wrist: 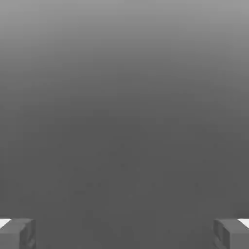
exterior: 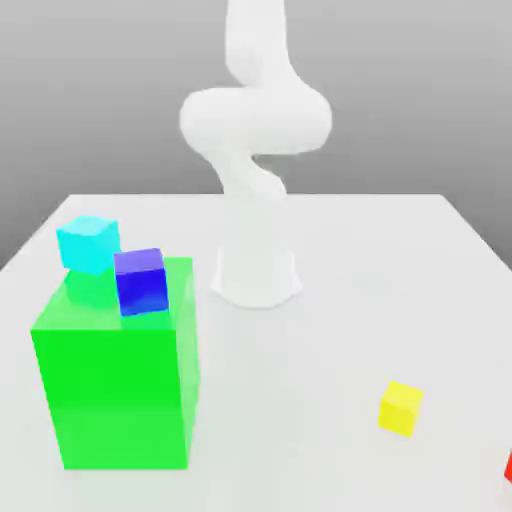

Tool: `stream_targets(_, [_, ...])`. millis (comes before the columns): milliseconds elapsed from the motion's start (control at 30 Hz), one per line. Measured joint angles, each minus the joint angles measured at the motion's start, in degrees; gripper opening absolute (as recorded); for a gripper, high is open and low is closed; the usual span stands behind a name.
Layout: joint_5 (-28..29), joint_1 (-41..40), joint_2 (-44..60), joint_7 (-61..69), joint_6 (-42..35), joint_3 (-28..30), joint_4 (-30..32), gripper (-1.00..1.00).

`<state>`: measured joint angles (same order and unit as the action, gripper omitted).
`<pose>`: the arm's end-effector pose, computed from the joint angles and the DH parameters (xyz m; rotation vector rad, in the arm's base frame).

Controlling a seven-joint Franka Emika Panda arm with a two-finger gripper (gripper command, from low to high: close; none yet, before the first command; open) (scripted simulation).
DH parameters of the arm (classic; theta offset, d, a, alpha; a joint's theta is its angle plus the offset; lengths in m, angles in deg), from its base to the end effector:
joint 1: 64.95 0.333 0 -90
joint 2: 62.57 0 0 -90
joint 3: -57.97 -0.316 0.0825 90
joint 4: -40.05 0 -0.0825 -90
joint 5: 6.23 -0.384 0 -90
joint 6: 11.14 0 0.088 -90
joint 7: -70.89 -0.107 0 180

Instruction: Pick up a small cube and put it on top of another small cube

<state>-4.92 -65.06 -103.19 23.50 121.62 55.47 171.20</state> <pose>0.3784 0.0214 0.6851 -2.5113 1.0263 -0.9808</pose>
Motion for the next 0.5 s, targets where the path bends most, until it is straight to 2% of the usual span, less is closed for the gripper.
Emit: stream_targets(500, [10.56,0.73,31.43,-11.37,5.78,-14.57,-3.89,0.0])
